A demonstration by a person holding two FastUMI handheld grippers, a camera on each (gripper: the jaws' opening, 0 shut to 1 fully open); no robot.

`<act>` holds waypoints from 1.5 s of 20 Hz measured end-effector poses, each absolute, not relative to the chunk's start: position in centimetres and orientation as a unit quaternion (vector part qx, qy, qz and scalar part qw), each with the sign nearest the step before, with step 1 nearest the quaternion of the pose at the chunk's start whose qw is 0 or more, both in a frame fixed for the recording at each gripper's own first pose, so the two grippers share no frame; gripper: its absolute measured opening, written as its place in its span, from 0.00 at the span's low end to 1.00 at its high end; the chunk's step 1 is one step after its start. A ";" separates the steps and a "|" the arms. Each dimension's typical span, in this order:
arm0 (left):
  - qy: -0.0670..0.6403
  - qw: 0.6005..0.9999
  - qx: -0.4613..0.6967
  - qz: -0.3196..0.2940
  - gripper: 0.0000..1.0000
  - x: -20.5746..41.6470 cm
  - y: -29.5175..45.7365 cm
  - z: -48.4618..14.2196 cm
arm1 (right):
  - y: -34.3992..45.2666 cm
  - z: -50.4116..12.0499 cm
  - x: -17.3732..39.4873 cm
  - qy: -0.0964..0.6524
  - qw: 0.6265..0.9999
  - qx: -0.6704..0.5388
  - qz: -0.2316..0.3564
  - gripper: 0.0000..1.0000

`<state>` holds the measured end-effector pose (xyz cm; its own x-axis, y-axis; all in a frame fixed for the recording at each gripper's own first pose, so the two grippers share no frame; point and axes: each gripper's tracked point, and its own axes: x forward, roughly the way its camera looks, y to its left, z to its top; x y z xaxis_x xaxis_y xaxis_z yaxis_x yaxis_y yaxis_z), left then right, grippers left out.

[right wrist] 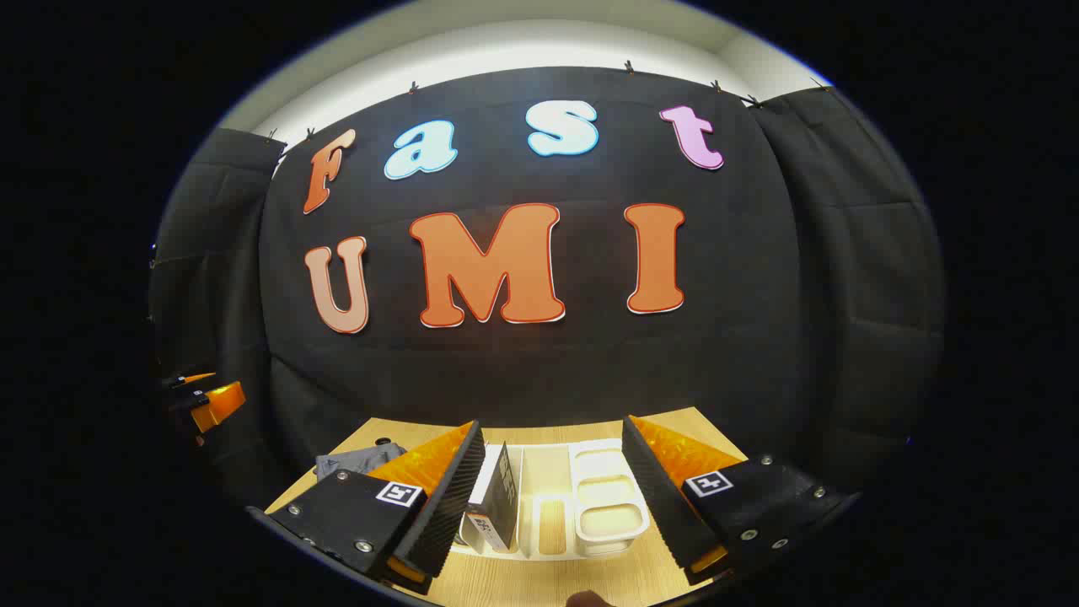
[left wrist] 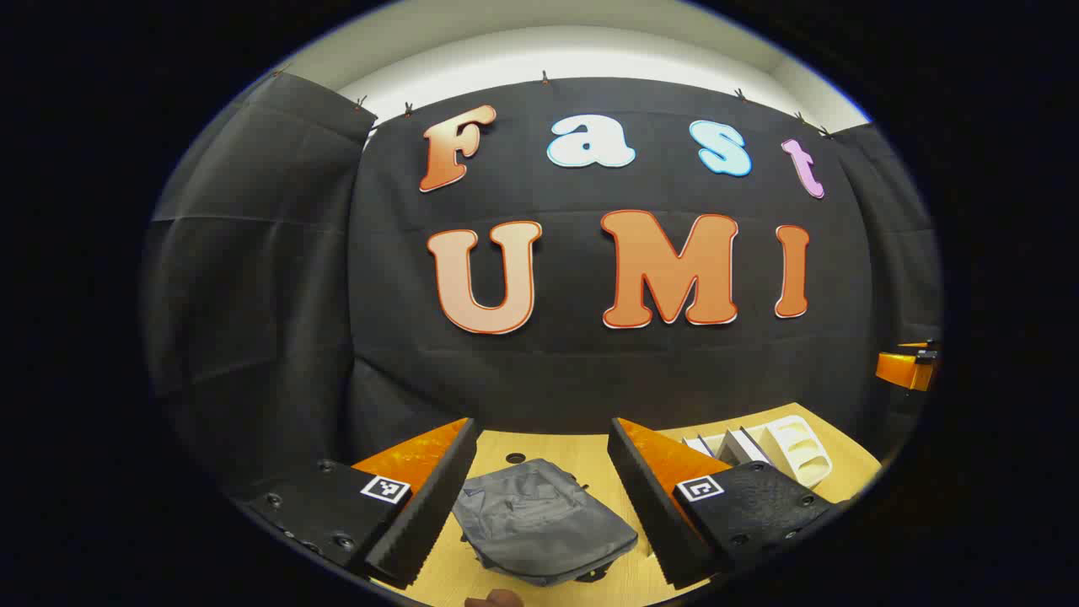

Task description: Open the schoolbag, grab two books from the bookshelf and put them into the schoolbag.

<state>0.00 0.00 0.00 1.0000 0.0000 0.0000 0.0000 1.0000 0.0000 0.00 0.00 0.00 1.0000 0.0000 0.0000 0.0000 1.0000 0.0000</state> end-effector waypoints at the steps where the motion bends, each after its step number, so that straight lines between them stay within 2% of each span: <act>1: -0.003 1.000 -0.001 0.001 0.99 -0.1 0.1 0.2 | 0.0 0.0 0.0 0.001 1.000 -0.001 0.000 0.97; 10: -0.001 1.000 -0.013 0.001 0.99 -0.5 0.1 0.0 | -0.3 0.7 -0.2 -0.008 1.000 -0.004 -0.006 0.97; 11: -0.001 1.000 -0.014 0.001 0.99 -0.4 0.2 -0.1 | -0.2 0.5 -0.1 -0.007 1.000 -0.005 -0.006 1.00; 12: -0.001 1.000 -0.012 0.002 0.99 -0.3 0.3 0.0 | 0.0 0.3 -0.1 -0.004 1.000 -0.007 -0.005 0.97; 21: 0.001 1.000 -0.025 -0.012 0.99 0.8 -0.7 -0.3 | 0.0 0.5 0.5 -0.009 1.000 -0.012 -0.008 0.97; 30: 0.002 1.000 0.019 -0.018 0.99 2.1 -1.1 -0.6 | -0.8 -1.2 0.6 0.005 0.999 -0.027 -0.018 0.97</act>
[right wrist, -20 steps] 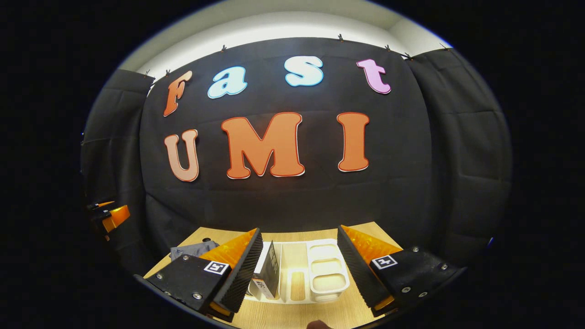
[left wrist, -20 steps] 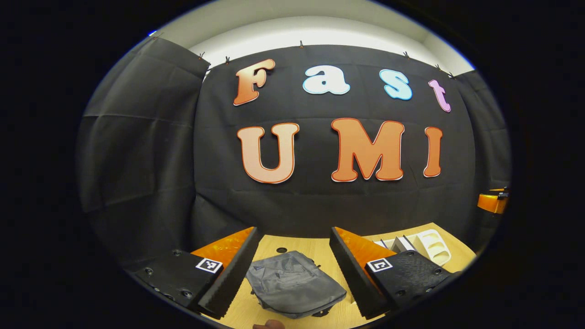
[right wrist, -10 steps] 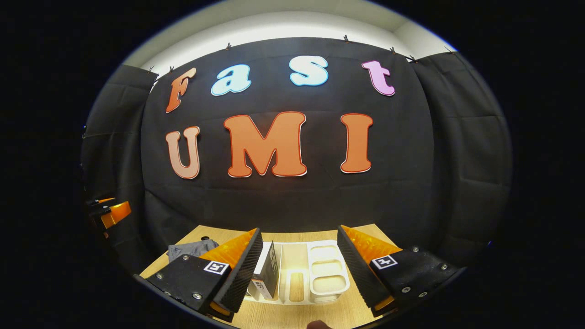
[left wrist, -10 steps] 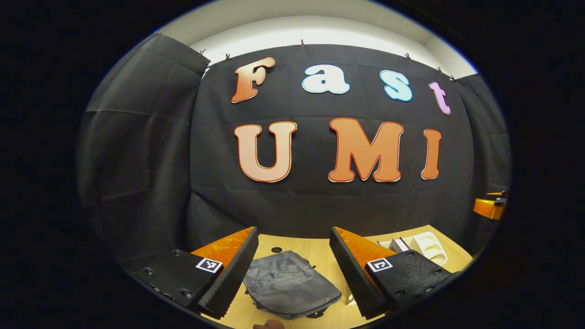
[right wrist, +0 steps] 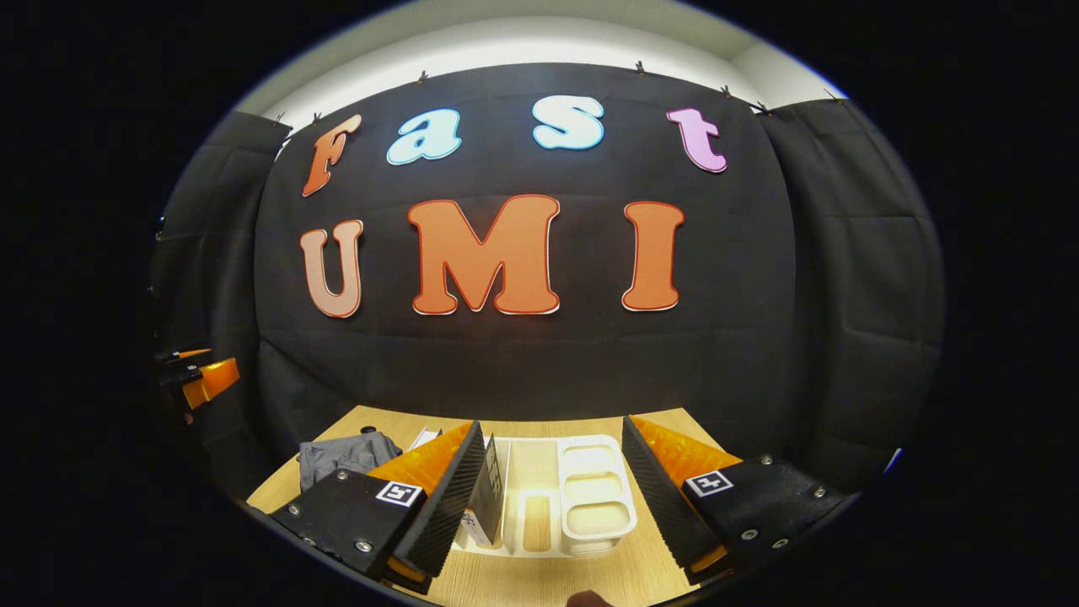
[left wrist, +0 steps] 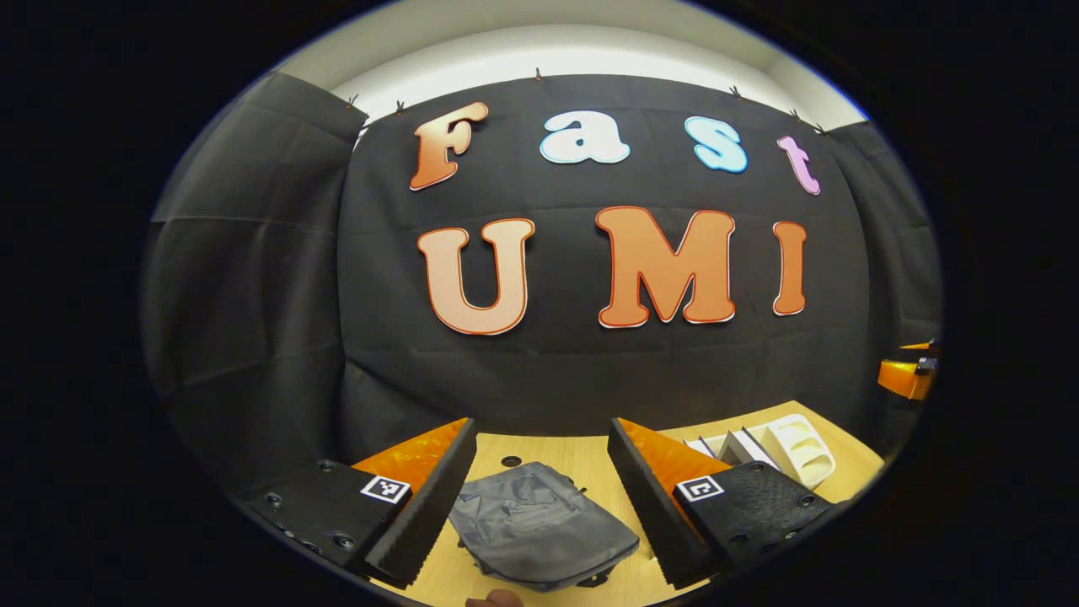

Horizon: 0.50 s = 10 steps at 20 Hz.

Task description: Open the schoolbag, grab two books from the bookshelf and put them into the schoolbag.

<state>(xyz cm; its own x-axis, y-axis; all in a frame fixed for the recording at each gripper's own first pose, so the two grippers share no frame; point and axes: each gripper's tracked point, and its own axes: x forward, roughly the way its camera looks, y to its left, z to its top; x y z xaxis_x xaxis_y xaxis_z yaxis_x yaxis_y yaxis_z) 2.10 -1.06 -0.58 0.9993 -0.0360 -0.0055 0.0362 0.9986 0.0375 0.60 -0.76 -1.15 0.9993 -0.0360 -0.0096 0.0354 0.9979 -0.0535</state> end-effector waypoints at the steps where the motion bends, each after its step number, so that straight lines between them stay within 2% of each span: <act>1: 0.005 0.999 0.028 -0.020 0.99 2.2 -1.2 -1.1 | -0.8 -1.4 0.7 0.008 0.999 -0.026 -0.018 0.97; 10: 0.051 0.990 0.128 -0.038 0.97 2.8 -2.1 -7.5 | -1.8 -4.3 1.1 0.044 0.998 -0.026 -0.030 0.97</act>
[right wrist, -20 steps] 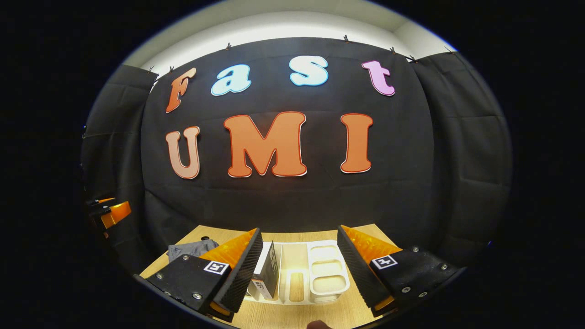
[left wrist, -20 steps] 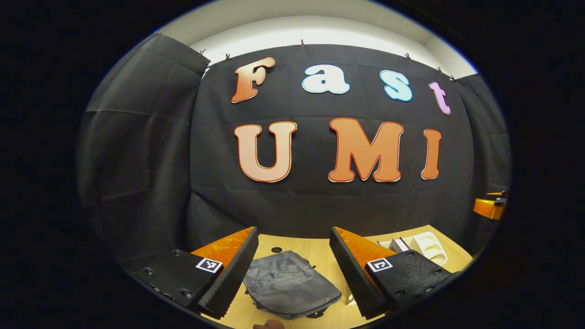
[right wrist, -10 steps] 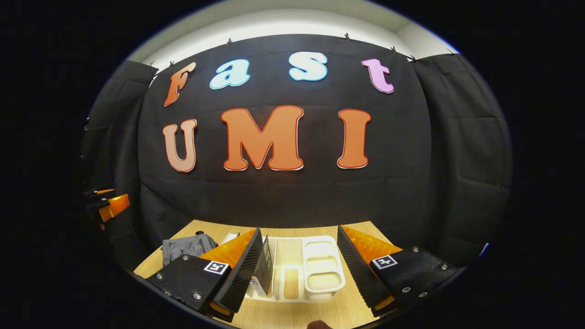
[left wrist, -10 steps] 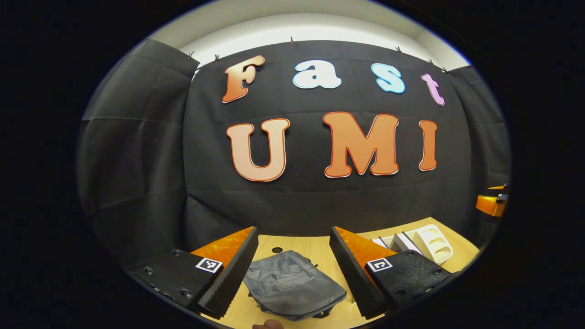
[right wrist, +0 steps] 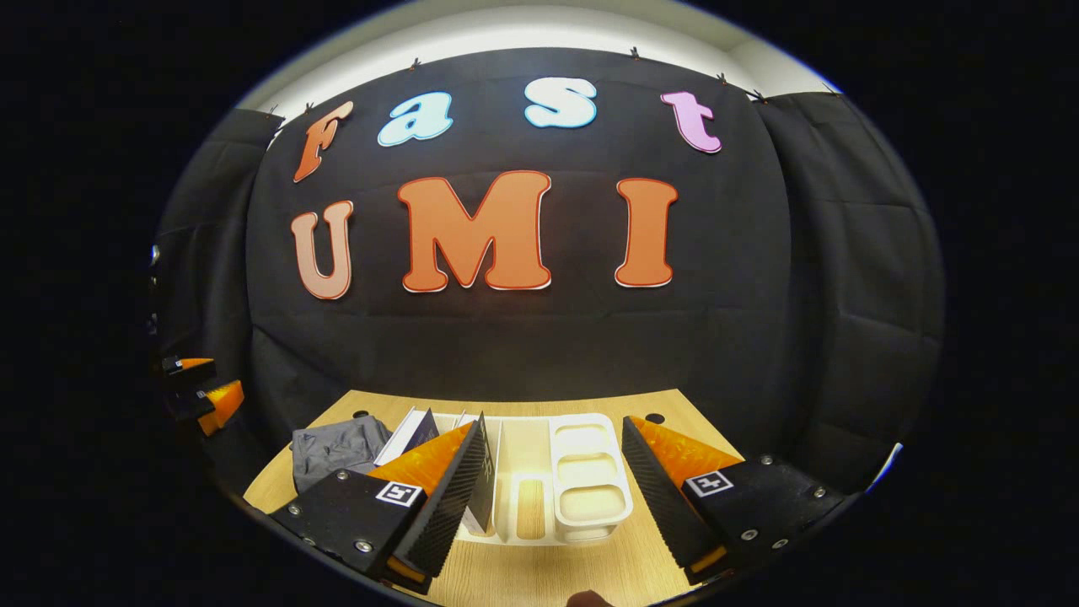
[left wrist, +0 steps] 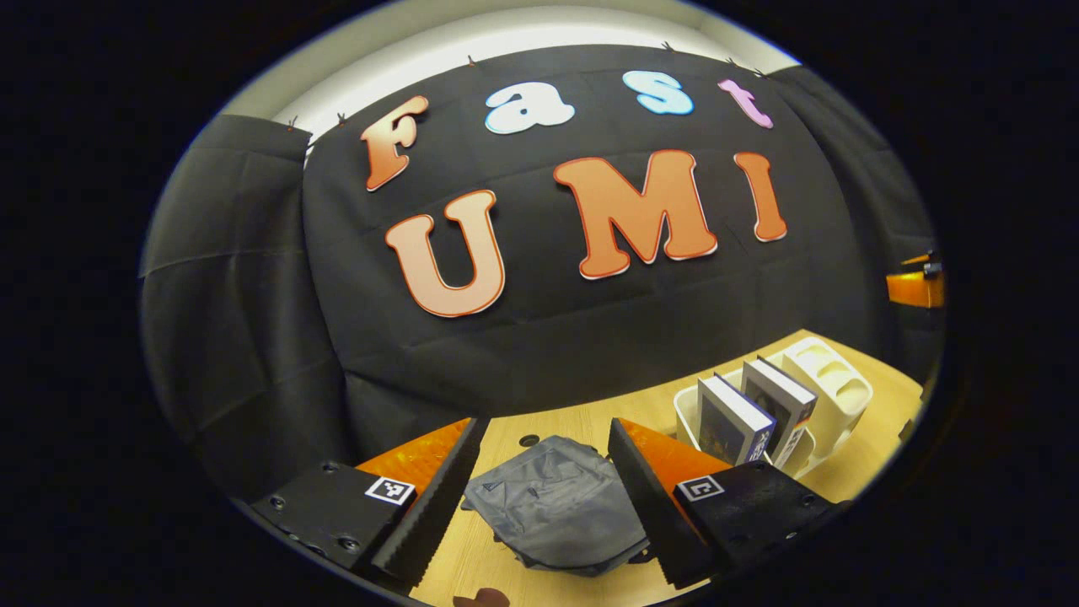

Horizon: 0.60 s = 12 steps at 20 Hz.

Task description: Open the schoolbag, grab two books from the bookshelf and put them into the schoolbag.

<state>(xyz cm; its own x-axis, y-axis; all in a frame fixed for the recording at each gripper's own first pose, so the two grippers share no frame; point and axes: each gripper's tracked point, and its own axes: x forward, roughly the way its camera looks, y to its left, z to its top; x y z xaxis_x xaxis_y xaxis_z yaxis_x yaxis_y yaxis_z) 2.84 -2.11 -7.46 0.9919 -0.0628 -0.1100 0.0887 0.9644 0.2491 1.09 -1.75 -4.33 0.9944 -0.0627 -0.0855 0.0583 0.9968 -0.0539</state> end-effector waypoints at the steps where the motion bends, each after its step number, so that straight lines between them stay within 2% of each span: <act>1: 0.059 0.988 0.137 -0.043 0.97 2.8 -2.3 -8.5 | -1.8 -4.6 1.1 0.048 0.998 -0.026 -0.031 0.98; 12: 0.148 0.960 0.214 -0.100 0.98 2.9 -3.7 -19.7 | -2.5 -8.1 1.4 0.096 0.994 -0.031 -0.043 0.97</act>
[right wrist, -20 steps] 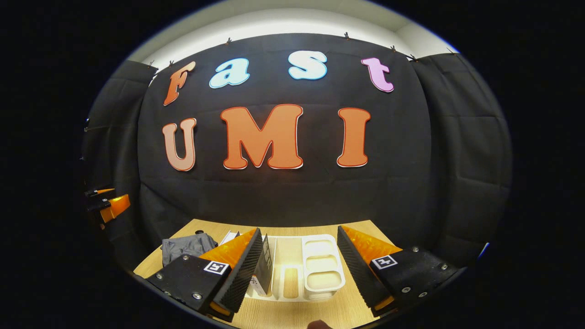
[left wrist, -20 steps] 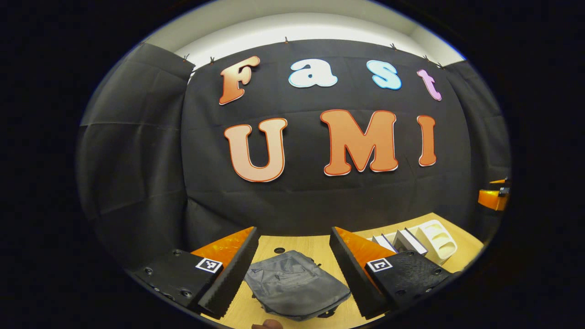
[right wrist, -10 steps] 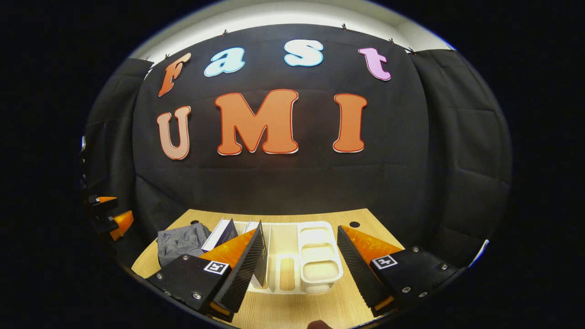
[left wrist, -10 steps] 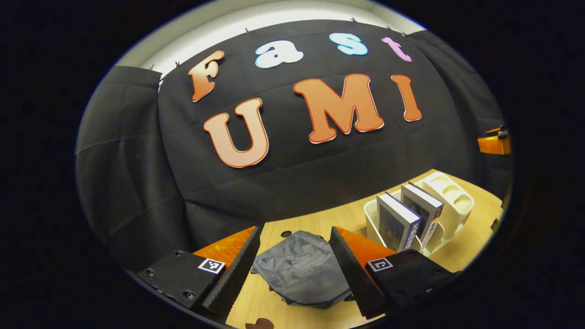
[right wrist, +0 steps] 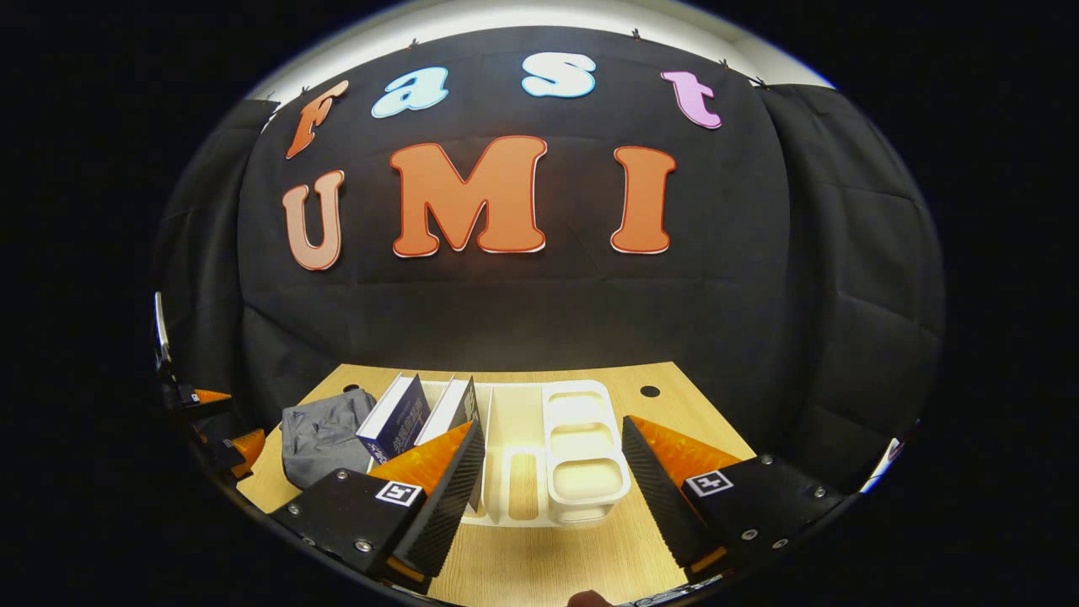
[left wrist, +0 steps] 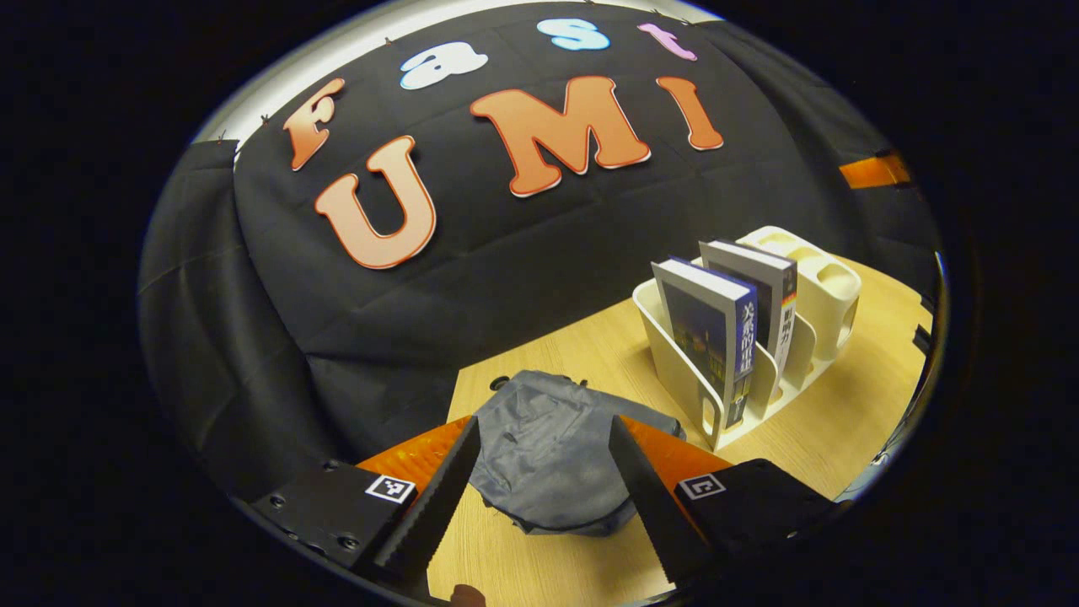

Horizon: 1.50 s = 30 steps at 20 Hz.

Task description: Open the schoolbag, grab two books from the bookshelf and put them into the schoolbag.

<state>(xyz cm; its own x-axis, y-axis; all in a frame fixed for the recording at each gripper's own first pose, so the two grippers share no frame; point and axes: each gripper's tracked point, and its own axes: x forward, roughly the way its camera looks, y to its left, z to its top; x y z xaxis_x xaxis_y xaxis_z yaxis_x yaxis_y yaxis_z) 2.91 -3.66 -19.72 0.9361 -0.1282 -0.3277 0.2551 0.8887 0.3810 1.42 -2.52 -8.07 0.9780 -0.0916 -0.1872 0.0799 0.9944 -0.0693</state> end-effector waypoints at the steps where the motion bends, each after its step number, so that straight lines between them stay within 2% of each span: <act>1: 0.156 0.957 0.222 -0.102 0.98 2.9 -3.7 -21.1 | -2.7 -8.5 1.5 0.101 0.993 -0.032 -0.045 0.98; 13: 0.231 0.889 0.355 -0.172 0.98 3.2 -6.7 -34.2 | -4.6 -12.8 2.2 0.160 0.984 -0.038 -0.064 0.98; 20: 0.283 0.866 0.374 -0.171 0.98 5.5 -6.6 -37.7 | -5.9 -14.6 2.4 0.191 0.978 -0.032 -0.077 0.98; 21: 0.286 0.866 0.374 -0.170 0.93 6.0 -6.7 -38.1 | -5.8 -14.6 2.5 0.192 0.978 -0.031 -0.074 0.98; 22: 0.288 0.864 0.375 -0.172 0.81 6.3 -6.8 -38.3 | -5.9 -14.5 2.6 0.193 0.978 -0.033 -0.072 0.98; 23: 0.289 0.863 0.377 -0.170 0.78 6.4 -6.7 -38.3 | -6.0 -14.3 2.7 0.191 0.978 -0.037 -0.071 0.98; 27: 0.295 0.853 0.398 -0.165 0.23 6.9 -6.7 -38.0 | -6.2 -13.7 2.8 0.188 0.979 -0.034 -0.066 0.98; 30: 0.308 0.836 0.419 -0.174 0.04 7.0 -6.6 -37.4 | -6.5 -13.4 2.9 0.186 0.980 -0.025 -0.064 0.98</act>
